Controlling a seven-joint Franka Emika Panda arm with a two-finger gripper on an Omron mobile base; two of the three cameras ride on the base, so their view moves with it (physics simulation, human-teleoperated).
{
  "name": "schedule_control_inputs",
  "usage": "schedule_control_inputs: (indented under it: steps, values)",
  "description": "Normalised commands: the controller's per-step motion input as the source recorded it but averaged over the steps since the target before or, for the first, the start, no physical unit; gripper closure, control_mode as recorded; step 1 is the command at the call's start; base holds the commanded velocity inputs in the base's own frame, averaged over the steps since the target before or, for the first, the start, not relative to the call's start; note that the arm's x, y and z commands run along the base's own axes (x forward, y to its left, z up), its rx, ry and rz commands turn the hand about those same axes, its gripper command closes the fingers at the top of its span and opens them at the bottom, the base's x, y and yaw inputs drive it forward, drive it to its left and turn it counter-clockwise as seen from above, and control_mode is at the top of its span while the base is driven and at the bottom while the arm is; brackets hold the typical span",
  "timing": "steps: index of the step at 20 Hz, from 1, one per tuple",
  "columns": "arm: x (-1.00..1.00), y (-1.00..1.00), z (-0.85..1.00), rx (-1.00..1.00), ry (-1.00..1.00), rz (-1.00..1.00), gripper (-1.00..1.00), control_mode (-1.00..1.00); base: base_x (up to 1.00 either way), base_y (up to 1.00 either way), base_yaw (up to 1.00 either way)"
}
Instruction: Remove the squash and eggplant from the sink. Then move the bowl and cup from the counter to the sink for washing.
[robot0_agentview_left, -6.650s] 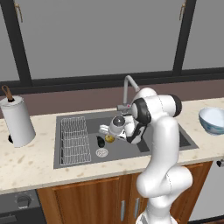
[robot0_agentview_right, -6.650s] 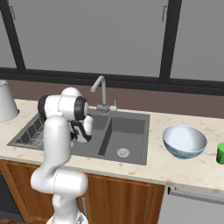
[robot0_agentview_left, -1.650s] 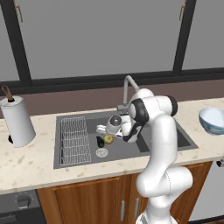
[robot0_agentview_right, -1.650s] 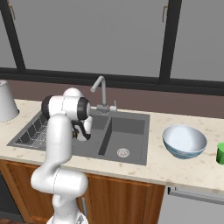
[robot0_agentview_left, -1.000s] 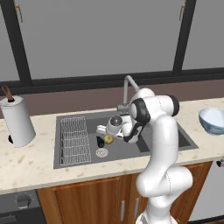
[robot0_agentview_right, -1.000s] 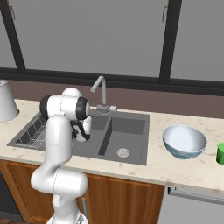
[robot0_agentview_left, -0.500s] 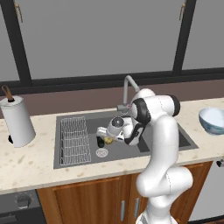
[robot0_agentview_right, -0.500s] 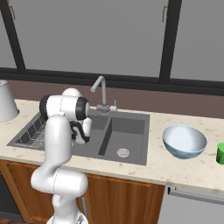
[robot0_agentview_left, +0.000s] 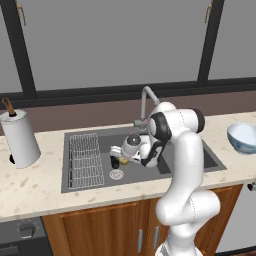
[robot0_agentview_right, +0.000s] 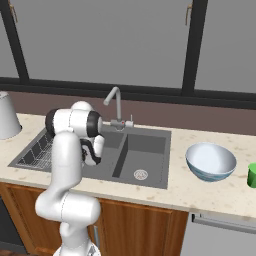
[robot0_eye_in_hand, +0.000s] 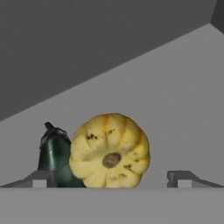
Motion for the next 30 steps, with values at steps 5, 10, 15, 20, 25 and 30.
schedule_control_inputs:
  steps: [5,10,15,20,25,30]
  values:
    - [0.09,0.02,-0.03,0.0,0.0,0.0,-1.0,-1.0,0.0,0.0,0.0]
    - [0.09,0.0,-0.09,-0.02,0.0,0.0,-1.0,-1.0,0.0,0.0,0.0]
    - [0.11,0.0,-0.1,-0.01,0.0,0.0,-1.0,-1.0,0.0,0.0,0.0]
    - [0.15,0.0,-0.15,-0.01,0.0,0.0,-1.0,-1.0,0.0,0.0,0.0]
    - [0.15,0.0,-0.18,0.0,0.0,0.0,-1.0,-1.0,0.0,0.0,0.0]
    - [0.08,0.02,-0.14,0.0,0.02,0.0,1.0,-1.0,0.0,0.0,0.0]
